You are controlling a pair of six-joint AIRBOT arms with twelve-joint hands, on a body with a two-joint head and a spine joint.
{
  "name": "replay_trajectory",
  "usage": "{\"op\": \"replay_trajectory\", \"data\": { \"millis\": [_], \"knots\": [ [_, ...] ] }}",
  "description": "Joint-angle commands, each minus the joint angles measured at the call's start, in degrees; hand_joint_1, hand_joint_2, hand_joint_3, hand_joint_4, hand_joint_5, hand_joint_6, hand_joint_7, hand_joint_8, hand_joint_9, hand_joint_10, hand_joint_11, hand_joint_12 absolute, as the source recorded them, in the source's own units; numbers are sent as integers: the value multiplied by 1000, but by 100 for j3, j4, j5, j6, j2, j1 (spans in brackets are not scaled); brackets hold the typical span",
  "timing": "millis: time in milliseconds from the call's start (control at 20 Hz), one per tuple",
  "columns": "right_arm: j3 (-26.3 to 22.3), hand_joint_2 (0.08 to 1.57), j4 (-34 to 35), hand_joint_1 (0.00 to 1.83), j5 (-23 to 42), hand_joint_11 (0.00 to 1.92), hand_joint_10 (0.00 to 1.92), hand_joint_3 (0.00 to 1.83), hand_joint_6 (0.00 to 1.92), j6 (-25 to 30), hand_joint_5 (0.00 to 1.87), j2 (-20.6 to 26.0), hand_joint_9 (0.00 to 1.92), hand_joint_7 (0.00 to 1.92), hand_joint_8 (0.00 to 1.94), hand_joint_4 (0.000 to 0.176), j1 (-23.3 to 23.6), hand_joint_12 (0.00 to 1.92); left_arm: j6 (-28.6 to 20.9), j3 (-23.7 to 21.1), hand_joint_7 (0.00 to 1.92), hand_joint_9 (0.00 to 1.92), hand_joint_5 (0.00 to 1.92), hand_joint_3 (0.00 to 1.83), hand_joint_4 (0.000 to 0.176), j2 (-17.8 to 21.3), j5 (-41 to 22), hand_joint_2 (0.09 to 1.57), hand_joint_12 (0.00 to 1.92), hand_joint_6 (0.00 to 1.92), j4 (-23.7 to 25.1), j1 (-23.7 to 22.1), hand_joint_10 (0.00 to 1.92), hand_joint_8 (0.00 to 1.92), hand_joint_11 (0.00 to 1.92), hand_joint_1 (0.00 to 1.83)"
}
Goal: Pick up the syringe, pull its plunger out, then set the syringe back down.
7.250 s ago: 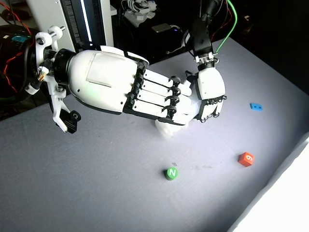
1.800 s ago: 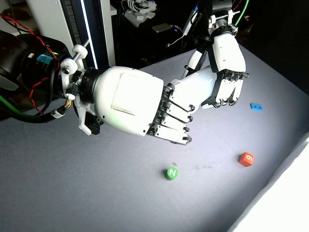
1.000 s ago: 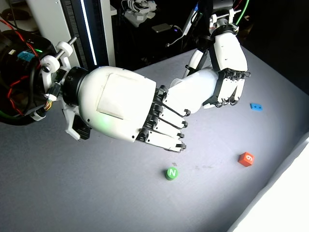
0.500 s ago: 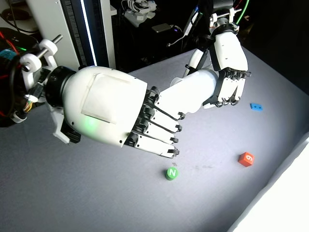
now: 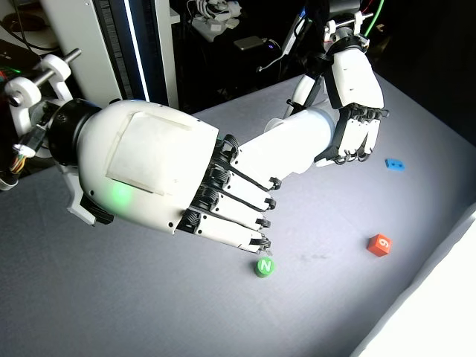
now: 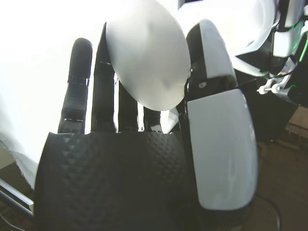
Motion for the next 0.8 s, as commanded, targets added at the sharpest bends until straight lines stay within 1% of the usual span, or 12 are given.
{"op": "replay_trajectory", "data": {
  "millis": [0, 50, 100, 200, 250, 300, 400, 500, 600, 650, 700, 750],
  "knots": [
    [72, 941, 155, 339, 907, 2, 536, 0, 207, 54, 22, 108, 42, 55, 405, 0, 106, 1039, 113, 11, 941, 863, 914, 0, 0, 30, -210, 1145, 1188, 969, 280, -57, 702, 1191, 540, 1218],
    [80, 762, 155, 281, 914, 0, 242, 0, 41, 54, 4, 108, 8, 10, 113, 0, 109, 787, 113, 10, 942, 862, 896, 1, 0, 30, -210, 1150, 1193, 992, 280, -57, 684, 1193, 524, 1217],
    [88, 608, 155, 288, 924, 0, 58, 0, 7, 55, 0, 107, 3, 1, 22, 0, 111, 526, 116, 10, 939, 863, 895, 1, 0, 30, -210, 1151, 1194, 992, 280, -57, 681, 1199, 521, 1217],
    [92, 548, 155, 377, 928, 0, 1, 0, 0, 65, 0, 105, 0, 0, 0, 0, 111, 155, 128, 10, 944, 871, 916, 0, 0, 30, -210, 1146, 1175, 942, 280, -55, 705, 1214, 533, 1225],
    [91, 546, 155, 396, 927, 0, 0, 0, 0, 74, 0, 103, 0, 0, 0, 0, 110, 146, 130, 11, 925, 852, 897, 2, 0, 30, -211, 1154, 1178, 991, 280, -50, 700, 1220, 517, 1215],
    [91, 564, 155, 388, 927, 0, 0, 0, 0, 77, 0, 103, 0, 0, 0, 0, 108, 145, 134, 14, 944, 779, 888, 0, 0, 30, -211, 1154, 1188, 992, 282, -48, 1191, 1189, 522, 1332],
    [90, 582, 154, 417, 926, 0, 0, 0, 0, 86, 0, 96, 0, 0, 0, 0, 104, 38, 135, 17, 940, 761, 881, 0, 0, 30, -211, 1156, 1199, 993, 309, -44, 1327, 1194, 537, 1360],
    [89, 586, 154, 424, 922, 1, 0, 0, 0, 87, 0, 85, 0, 0, 0, 0, 93, 22, 135, 15, 941, 770, 890, 1, 0, 29, -211, 1151, 1200, 990, 342, -33, 1325, 1181, 557, 1362],
    [89, 583, 151, 425, 921, 0, 0, 0, 0, 87, 0, 72, 0, 0, 0, 0, 78, 3, 135, 16, 985, 795, 915, 2, 0, 29, -211, 1135, 1176, 963, 374, -18, 1218, 1117, 564, 1344],
    [88, 603, 133, 397, 921, 0, 0, 0, 0, 87, 0, 68, 0, 0, 0, 0, 74, 0, 135, 19, 981, 824, 919, 0, 0, 29, -211, 1134, 1155, 965, 407, -8, 955, 1131, 574, 1253],
    [87, 603, 87, 397, 923, 0, 0, 0, 0, 89, 0, 68, 0, 0, 0, 0, 72, 0, 135, 23, 981, 824, 919, 0, 0, 28, -211, 1134, 1155, 965, 438, 4, 955, 1131, 574, 1253],
    [83, 604, -11, 409, 935, 0, 0, 0, 0, 89, 0, 68, 0, 0, 0, 0, 65, 0, 135, 31, 971, 859, 914, 0, 0, 27, -211, 1138, 1160, 980, 475, 28, 803, 1139, 563, 1227]
  ]
}}
